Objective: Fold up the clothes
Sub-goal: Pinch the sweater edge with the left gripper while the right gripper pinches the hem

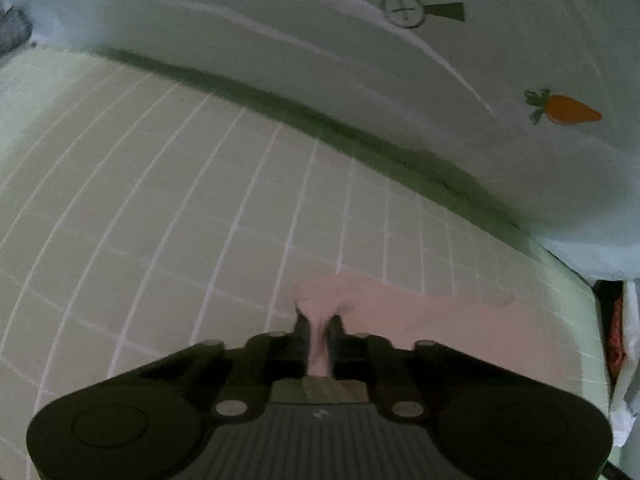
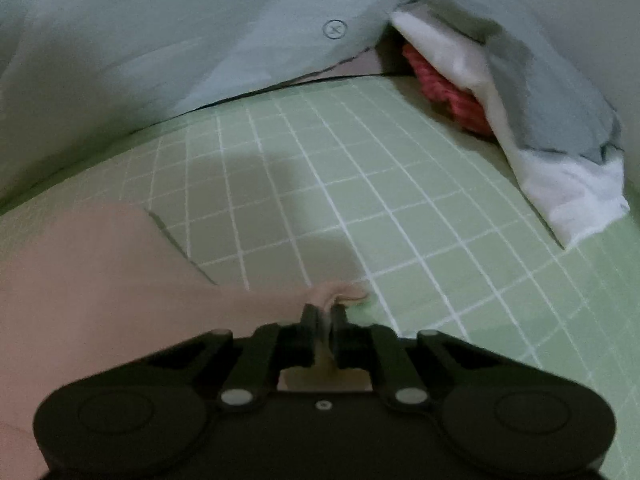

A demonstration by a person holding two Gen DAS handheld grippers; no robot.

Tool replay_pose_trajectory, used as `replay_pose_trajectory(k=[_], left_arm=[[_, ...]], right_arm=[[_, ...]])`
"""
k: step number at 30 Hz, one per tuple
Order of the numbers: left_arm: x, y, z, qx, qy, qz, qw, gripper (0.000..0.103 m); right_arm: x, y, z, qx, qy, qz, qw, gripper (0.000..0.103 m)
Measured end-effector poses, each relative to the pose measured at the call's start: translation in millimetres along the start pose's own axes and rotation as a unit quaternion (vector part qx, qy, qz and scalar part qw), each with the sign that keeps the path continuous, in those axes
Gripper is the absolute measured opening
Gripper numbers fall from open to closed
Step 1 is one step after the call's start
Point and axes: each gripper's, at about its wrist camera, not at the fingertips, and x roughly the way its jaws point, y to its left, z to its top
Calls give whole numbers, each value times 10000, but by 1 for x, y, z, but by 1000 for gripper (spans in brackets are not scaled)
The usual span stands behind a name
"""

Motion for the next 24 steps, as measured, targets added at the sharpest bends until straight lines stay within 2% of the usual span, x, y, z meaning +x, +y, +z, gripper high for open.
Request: replay_pose_trajectory(k=[3, 7, 11, 16, 18, 21, 23, 24], left_arm=[[-9, -16, 9, 270, -205, -22, 9994, 6], [-27, -52, 15, 900, -542, -181, 9943, 6], [-18, -90, 11, 1464, -562, -177, 9875, 7], [29, -105, -5, 1720, -12, 97, 9851, 10], [39, -107, -12, 1747, 73, 220, 9844, 13], [41, -112, -16, 1825, 87, 219, 9829, 17], [43, -116, -16, 1875, 136, 173, 9820, 31], [45, -120, -14, 1883, 190, 105, 9819, 47]], right_arm=[[-14, -5, 13, -3, -315, 15, 9995, 6], [-48, -15, 39, 58, -1006, -205, 9947, 6], [-64, -32, 56, 271, -1381, -441, 9891, 6], [-47, -44, 49, 392, -1089, -576, 9916, 7], [-40, -49, 46, 440, -972, -630, 9923, 7], [-29, -56, 42, 513, -796, -710, 9930, 7], [-27, -57, 37, 539, -732, -733, 9932, 7], [-29, -56, 34, 533, -722, -735, 9933, 7]])
